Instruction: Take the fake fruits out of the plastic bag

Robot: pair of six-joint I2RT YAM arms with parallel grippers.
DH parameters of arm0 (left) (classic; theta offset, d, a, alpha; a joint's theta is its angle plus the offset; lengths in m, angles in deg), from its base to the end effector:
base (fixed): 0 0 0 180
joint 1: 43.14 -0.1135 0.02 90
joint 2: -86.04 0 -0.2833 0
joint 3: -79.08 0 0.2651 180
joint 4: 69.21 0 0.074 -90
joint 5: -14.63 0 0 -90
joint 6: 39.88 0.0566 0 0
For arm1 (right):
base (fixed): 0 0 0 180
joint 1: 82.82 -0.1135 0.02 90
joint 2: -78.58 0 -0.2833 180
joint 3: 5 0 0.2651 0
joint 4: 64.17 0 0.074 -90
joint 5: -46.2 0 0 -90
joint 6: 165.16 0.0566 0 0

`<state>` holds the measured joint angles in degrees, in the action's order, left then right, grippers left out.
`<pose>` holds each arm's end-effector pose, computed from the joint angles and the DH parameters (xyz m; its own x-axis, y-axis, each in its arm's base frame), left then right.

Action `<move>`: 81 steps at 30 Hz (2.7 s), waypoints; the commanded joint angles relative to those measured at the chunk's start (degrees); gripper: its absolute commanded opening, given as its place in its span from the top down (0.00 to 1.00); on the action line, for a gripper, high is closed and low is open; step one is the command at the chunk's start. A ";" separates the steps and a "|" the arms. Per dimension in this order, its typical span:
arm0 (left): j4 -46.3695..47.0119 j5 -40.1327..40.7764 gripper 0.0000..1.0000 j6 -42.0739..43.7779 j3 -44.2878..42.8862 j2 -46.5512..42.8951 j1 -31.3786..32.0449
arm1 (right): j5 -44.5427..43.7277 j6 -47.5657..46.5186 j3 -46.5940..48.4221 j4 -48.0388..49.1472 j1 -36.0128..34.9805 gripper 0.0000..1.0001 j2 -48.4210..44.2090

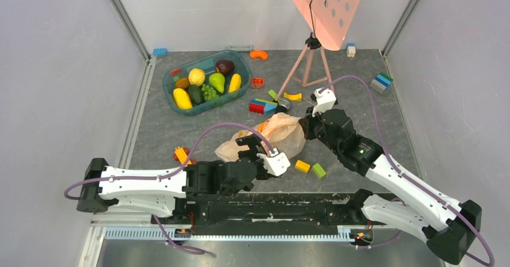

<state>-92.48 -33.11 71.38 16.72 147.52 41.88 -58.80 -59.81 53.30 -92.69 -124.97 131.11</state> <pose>0.0602 -0.2527 0.3223 0.2170 0.6016 -0.7688 0.6488 0.4996 0.5740 0.1804 0.1435 0.3152 -0.4012 -0.0183 -0.9158 -0.3785 0.9137 0.1476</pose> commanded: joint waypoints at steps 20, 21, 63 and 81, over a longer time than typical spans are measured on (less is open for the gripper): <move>1.46 14.18 0.00 -5.58 3.54 8.49 0.49 | 3.43 -0.87 3.40 0.76 1.46 1.00 1.79; 1.44 16.94 0.00 -6.37 3.15 9.53 0.50 | 3.53 -0.92 3.23 0.85 1.50 1.00 1.81; 2.14 18.59 0.22 -6.93 7.11 9.70 -0.45 | 4.98 -0.59 1.55 1.22 2.06 1.00 0.57; 10.59 14.47 0.98 -3.07 9.97 3.86 -4.80 | 8.02 -8.00 0.89 0.69 2.16 0.55 -4.43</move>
<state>-84.99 -15.82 68.43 27.89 156.33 37.27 -52.62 -62.45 54.21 -93.70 -123.00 129.52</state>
